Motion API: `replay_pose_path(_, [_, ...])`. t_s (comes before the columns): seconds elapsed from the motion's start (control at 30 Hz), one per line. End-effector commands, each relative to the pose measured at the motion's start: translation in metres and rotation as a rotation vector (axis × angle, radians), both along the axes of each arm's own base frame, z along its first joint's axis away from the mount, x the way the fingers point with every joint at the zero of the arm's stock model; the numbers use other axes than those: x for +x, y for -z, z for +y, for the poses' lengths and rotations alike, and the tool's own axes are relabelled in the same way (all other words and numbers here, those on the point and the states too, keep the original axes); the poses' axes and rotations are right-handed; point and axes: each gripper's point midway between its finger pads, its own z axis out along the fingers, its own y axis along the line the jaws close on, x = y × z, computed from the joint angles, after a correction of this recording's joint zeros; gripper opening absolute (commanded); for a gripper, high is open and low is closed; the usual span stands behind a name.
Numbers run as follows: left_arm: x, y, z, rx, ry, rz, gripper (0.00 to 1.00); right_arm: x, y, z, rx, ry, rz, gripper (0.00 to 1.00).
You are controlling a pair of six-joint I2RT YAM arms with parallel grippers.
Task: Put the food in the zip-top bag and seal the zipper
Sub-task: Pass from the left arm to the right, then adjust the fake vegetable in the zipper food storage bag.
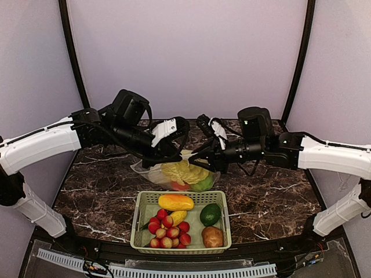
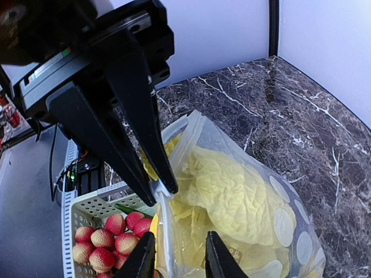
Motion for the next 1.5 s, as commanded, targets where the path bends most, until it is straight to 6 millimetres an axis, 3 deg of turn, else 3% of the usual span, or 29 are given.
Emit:
replay_pose_path(0.0, [-0.007, -0.015, 0.001, -0.04, 0.019, -0.001, 0.01, 0.003, -0.016, 0.011, 0.054, -0.012, -0.019, 0.22])
replay_pose_path(0.13, [-0.007, -0.014, 0.0, -0.037, 0.018, 0.004, 0.01, 0.005, -0.016, 0.011, 0.063, 0.001, -0.017, 0.0])
replay_pose_path(0.23, [-0.004, -0.013, 0.001, -0.038, -0.004, 0.007, 0.01, 0.009, -0.016, 0.006, 0.068, 0.041, -0.025, 0.0])
replay_pose_path(0.3, [-0.002, -0.015, 0.004, -0.048, -0.034, 0.006, 0.13, 0.012, -0.016, 0.002, 0.068, 0.066, -0.031, 0.0])
replay_pose_path(0.37, [0.0, -0.021, 0.006, -0.072, -0.073, 0.014, 0.36, 0.013, -0.018, -0.001, 0.07, 0.078, -0.032, 0.0])
replay_pose_path(0.4, [0.002, -0.025, 0.009, -0.083, -0.097, 0.008, 0.51, 0.012, -0.017, -0.002, 0.069, 0.079, -0.031, 0.0])
replay_pose_path(0.5, [0.007, -0.038, 0.016, -0.13, -0.195, 0.04, 0.68, 0.012, -0.018, -0.003, 0.072, 0.081, -0.031, 0.0])
replay_pose_path(0.6, [0.007, -0.04, 0.026, -0.164, -0.279, 0.103, 0.64, 0.012, -0.018, -0.003, 0.073, 0.08, -0.03, 0.0])
replay_pose_path(0.9, [0.015, -0.004, 0.061, -0.154, -0.495, 0.26, 0.23, 0.011, -0.019, 0.0, 0.092, 0.071, -0.03, 0.0])
replay_pose_path(1.03, [0.007, -0.001, 0.054, -0.192, -0.463, 0.333, 0.2, 0.011, -0.019, 0.0, 0.094, 0.07, -0.029, 0.0])
replay_pose_path(1.27, [0.031, 0.002, 0.06, -0.223, -0.527, 0.36, 0.13, 0.009, -0.02, 0.0, 0.1, 0.066, -0.024, 0.0])
replay_pose_path(1.47, [0.029, 0.006, 0.045, -0.243, -0.469, 0.419, 0.11, 0.011, -0.021, 0.0, 0.099, 0.068, -0.029, 0.0])
